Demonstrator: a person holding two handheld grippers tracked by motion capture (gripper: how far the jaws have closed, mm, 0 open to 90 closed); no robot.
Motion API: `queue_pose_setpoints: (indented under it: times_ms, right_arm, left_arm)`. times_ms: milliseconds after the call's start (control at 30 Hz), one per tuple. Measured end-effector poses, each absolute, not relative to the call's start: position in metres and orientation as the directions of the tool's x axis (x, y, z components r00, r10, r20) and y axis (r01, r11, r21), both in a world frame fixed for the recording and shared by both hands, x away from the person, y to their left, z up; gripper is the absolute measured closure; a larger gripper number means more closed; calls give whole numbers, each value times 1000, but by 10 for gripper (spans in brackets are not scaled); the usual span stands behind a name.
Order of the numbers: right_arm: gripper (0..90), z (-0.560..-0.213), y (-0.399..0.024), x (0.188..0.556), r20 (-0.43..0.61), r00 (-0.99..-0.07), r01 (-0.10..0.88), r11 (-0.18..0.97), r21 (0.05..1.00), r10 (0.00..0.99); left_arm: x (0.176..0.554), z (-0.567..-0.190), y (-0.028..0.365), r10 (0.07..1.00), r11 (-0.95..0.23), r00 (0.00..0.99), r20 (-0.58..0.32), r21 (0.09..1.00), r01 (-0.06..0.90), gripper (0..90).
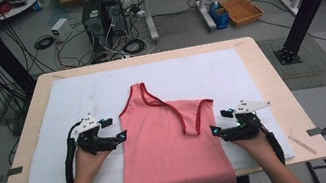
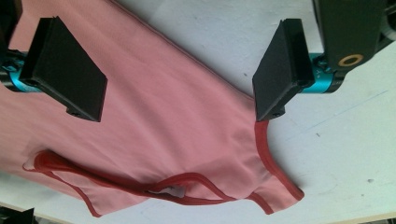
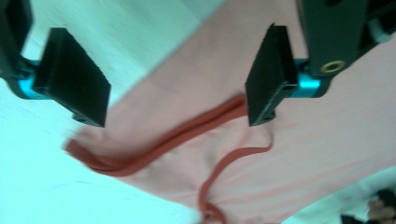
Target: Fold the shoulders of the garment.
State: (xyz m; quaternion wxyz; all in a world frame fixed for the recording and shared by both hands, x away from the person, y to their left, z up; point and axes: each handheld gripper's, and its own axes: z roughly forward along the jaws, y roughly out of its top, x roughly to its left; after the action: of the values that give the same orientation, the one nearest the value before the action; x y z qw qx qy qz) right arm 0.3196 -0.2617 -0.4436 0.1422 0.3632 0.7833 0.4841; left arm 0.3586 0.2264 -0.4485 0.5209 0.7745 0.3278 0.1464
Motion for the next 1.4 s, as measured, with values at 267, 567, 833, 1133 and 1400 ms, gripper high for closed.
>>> queue_pose_setpoints:
  times_ms: [267, 567, 833, 1133, 1400]
  right_arm:
    - [214, -449, -265, 324, 166, -679, 469, 249, 847, 715]
    - [214, -449, -265, 322, 146, -681, 451, 254, 856, 717]
    - [213, -449, -265, 321, 137, -681, 442, 254, 861, 720]
    - [213, -449, -265, 323, 164, -676, 465, 242, 852, 718]
    - [213, -449, -265, 323, 150, -686, 449, 252, 857, 712]
  left_arm:
    - [366, -444, 226, 694, -191, 691, -201, 875, 446, 180]
    - [389, -423, 209, 689, -196, 704, -174, 889, 413, 186]
    - [425, -421, 197, 708, -236, 687, -164, 862, 449, 188]
    - [469, -414, 174, 710, -293, 689, -146, 829, 477, 191]
    - [503, -428, 155, 728, -350, 675, -120, 782, 516, 198]
